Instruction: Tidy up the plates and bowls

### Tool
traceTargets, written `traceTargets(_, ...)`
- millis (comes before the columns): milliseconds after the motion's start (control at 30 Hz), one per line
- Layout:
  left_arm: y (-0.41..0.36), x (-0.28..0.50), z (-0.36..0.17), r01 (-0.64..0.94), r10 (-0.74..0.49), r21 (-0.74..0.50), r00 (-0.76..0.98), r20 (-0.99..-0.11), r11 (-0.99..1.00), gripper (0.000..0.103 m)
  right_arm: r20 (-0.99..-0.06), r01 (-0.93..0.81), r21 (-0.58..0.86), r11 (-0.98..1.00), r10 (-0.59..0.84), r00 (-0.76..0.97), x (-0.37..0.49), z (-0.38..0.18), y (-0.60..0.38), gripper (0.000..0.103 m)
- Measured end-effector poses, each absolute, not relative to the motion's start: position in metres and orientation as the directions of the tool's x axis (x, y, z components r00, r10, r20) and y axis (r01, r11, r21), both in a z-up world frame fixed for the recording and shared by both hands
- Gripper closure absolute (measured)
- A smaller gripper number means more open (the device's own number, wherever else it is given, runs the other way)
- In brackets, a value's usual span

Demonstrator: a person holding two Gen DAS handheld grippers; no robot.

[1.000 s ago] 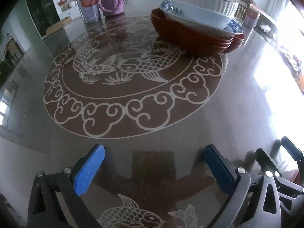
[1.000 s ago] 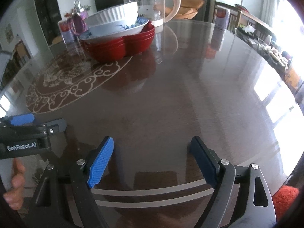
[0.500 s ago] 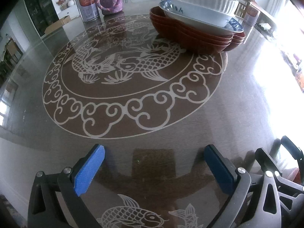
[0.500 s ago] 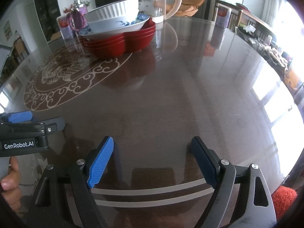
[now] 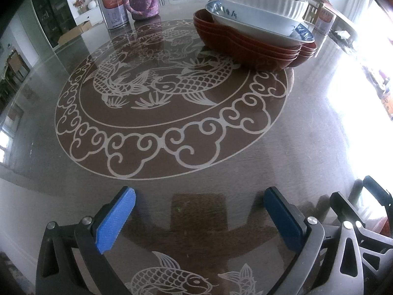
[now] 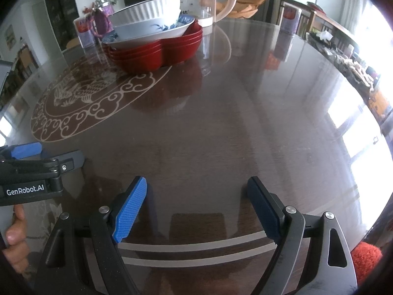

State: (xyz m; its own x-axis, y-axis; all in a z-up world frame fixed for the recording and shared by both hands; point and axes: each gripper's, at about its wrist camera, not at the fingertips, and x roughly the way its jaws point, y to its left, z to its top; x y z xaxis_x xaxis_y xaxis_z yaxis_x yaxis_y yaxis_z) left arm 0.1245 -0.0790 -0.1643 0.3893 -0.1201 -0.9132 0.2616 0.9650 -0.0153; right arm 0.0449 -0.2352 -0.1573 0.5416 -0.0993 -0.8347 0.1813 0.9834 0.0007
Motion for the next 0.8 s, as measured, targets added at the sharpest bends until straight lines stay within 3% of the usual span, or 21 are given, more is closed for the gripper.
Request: traceTargets(800,-0.075,0.120,-0.163,0.269,-0.146,-0.013,0.480,-0.865,0.963,0.000,-0.833,0.190,0.025,0.981,-0.085,0.547,0.042,-0.152,-0.240,0.018)
